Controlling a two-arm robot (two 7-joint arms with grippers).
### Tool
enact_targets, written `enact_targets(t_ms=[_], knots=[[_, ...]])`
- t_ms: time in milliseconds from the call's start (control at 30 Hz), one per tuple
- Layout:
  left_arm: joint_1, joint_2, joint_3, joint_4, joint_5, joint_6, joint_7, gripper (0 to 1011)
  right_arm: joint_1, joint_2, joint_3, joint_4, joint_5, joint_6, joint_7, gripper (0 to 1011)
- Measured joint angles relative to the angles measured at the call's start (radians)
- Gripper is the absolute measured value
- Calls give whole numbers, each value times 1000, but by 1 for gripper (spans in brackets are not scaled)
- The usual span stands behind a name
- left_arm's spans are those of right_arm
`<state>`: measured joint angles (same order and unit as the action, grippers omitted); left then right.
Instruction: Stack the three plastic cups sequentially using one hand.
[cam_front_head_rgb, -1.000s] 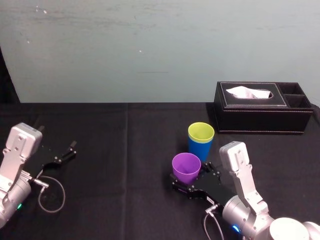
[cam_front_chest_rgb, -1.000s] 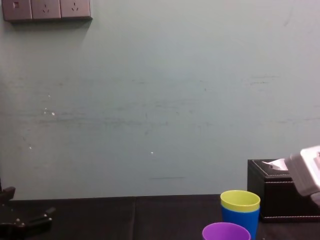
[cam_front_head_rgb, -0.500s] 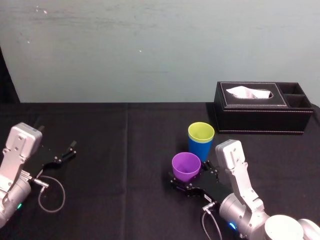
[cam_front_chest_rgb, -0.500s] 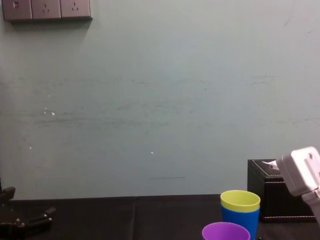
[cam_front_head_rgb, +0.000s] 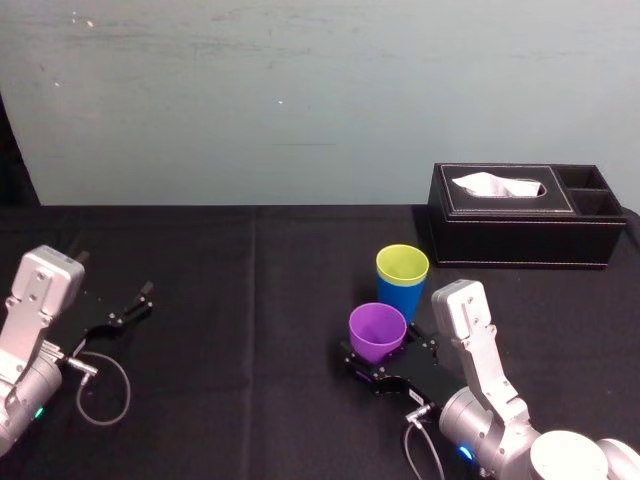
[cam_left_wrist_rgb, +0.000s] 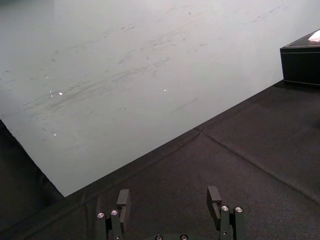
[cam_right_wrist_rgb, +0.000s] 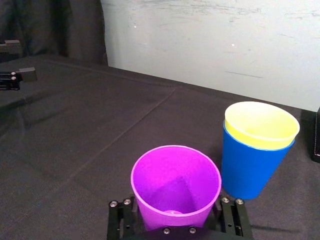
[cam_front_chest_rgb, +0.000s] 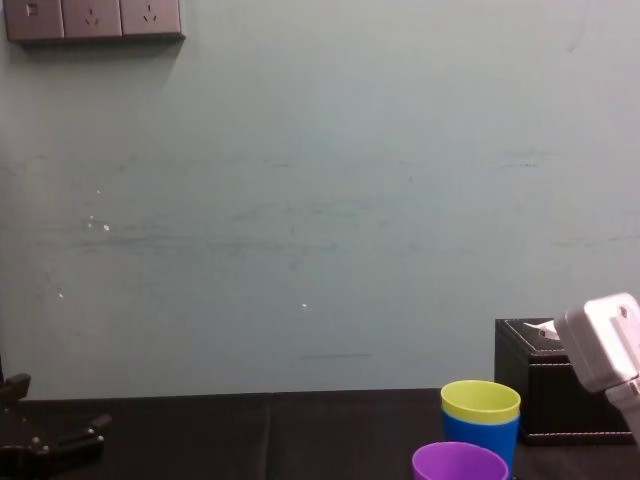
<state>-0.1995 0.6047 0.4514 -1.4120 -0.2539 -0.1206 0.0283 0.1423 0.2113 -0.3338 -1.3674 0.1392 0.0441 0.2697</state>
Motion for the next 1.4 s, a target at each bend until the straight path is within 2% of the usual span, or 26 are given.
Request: enact_targets(t_ms=[100,233,1100,1400], knots=[[0,0,0,0,0,0,0,1000,0,0,0,0,1,0,0,777],[0,0,0,0,0,0,0,1000,-1,1,0,-1,1,0,1,735],[0,0,0,0,0,0,0,1000,-1,1,0,-2,3,1,2,724],[0,0,0,0,0,0,0,1000,-14,10,11,-48,25,15,21,724]])
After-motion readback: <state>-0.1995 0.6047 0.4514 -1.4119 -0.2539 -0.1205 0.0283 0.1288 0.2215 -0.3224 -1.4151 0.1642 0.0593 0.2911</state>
